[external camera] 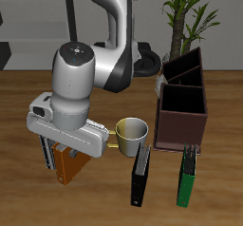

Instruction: Place the yellow book into the left desk caddy's front compartment and place the orange book into the left desk caddy's left compartment and place the black book into the left desk caddy's back compartment

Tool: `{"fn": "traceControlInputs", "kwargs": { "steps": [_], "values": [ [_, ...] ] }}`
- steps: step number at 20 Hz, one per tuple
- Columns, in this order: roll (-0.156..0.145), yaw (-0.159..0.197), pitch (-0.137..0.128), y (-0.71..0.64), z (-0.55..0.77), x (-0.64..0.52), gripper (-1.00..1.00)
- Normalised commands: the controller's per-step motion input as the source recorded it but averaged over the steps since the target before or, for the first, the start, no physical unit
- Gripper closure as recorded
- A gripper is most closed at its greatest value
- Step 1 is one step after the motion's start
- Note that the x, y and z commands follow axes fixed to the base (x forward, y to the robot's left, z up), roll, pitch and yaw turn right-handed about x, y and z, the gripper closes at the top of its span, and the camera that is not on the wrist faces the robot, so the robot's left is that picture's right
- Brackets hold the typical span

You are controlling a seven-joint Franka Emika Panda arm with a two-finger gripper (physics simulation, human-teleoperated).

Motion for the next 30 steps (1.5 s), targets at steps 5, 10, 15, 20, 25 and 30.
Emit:
{"fn": "traceControlInputs", "kwargs": {
  "steps": [5, 10, 15, 20, 25, 30],
  "values": [
    [-0.039, 0.064, -0.071, 0.15, 1.07, -0.45, 1.00],
    [-0.008, 0.050, -0.072, 0.13, 0.71, -0.43, 1.00],
    [-0.016, 0.033, -0.032, 0.24, 0.59, -0.55, 1.00],
    [-0.034, 0.007, -0.004, 0.31, 0.22, -0.62, 1.00],
    [0.035, 0.032, -0.068, 0.51, 0.17, -0.69, 1.00],
    [0.030, 0.008, -0.036, 0.42, 0.19, -0.58, 1.00]
  ]
}}
